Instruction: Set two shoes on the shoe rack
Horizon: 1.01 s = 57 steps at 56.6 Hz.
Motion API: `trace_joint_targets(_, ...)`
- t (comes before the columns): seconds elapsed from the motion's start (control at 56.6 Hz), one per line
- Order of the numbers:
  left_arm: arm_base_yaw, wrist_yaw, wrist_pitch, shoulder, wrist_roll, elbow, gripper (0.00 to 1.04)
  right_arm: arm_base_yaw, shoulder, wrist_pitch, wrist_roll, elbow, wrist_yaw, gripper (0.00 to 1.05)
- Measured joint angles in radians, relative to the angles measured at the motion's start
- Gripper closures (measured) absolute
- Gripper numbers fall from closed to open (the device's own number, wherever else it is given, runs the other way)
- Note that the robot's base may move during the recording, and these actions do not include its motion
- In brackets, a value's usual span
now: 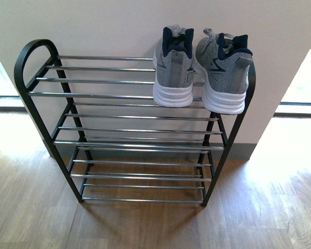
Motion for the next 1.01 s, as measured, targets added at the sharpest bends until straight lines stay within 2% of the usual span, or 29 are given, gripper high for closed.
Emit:
trace_joint_targets(0.406,0.0,0.0,0.0,0.0,0.0,0.0,0.08,0.0,0.0,0.0,0.0,0.0,0.0,0.09)
trace_joint_targets(1.007,0.001,0.003,0.0,0.0,0.003,0.0,0.09,0.002,0.0,-0.002,0.0,0.0,0.003,0.09)
